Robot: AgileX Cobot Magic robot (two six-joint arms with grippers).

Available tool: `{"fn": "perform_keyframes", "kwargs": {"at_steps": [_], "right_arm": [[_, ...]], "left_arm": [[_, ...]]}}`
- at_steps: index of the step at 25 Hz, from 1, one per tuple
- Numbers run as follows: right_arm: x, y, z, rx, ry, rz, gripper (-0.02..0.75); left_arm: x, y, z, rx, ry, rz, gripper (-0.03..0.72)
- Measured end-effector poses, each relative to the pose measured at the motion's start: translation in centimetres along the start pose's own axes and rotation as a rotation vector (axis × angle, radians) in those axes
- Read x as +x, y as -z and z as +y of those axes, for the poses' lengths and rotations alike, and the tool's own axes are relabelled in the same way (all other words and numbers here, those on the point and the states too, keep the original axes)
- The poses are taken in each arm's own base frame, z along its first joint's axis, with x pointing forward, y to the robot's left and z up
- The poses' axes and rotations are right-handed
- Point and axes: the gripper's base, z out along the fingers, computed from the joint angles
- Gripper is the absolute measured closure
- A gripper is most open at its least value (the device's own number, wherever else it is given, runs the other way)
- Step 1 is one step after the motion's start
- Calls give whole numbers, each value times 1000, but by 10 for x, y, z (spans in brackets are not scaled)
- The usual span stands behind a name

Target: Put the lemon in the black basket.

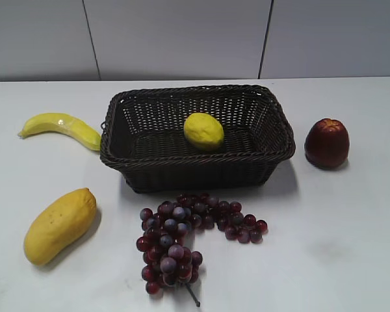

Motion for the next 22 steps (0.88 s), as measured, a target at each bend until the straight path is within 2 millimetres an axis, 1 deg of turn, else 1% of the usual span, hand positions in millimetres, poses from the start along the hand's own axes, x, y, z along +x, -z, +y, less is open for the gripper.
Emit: {"fn": "perform_keyframes", "kwargs": {"at_steps": [13,17,22], "right_arm": [[0,1,0,5,-11,-14,149],[1,2,-2,76,-67,-25,149],[6,12,-3,202,-155,-97,150]], "left_arm": [[0,0,0,0,0,0,450],[0,0,0,0,0,0,450],[0,0,0,0,0,0,450]]}}
